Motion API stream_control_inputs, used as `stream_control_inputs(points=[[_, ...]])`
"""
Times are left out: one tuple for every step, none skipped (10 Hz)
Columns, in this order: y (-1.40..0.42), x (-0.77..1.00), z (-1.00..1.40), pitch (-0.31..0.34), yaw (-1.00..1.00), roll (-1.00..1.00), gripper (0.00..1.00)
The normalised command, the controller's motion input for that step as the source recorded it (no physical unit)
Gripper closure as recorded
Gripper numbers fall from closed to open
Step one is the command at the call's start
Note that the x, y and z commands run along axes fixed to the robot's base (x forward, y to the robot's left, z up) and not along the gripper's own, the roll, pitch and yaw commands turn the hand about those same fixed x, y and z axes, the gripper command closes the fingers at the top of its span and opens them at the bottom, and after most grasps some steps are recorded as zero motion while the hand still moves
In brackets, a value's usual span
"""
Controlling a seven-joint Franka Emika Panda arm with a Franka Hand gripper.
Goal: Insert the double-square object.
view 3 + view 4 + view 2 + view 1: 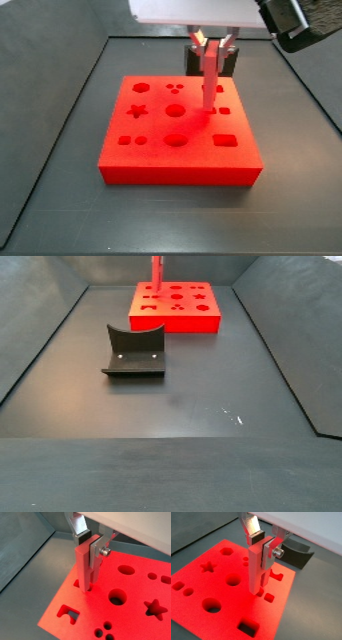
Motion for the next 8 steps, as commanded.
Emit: stream_control_inputs(points=[[0.0, 0.48, 0.05, 0.294, -0.19, 0.26, 1.0], [0.0, 0.45, 0.0, 0.249, -0.25, 0.27, 1.0], [0.0, 0.41, 0.0, 0.294, -0.24, 0.3, 1.0], [0.0, 0.32, 0.02, 0.319, -0.28, 0.26, 1.0], [0.0, 0.17, 0.0, 0.371, -0.46, 0.0, 1.0], [0.0, 0.11, 0.0, 0.5, -0.41, -0.05, 1.0], [0.0, 0.08, 0.07, 0.5, -0.37, -0.1, 1.0], [-0.07, 0.1, 0.23, 0.5, -0.38, -0.17, 1.0]])
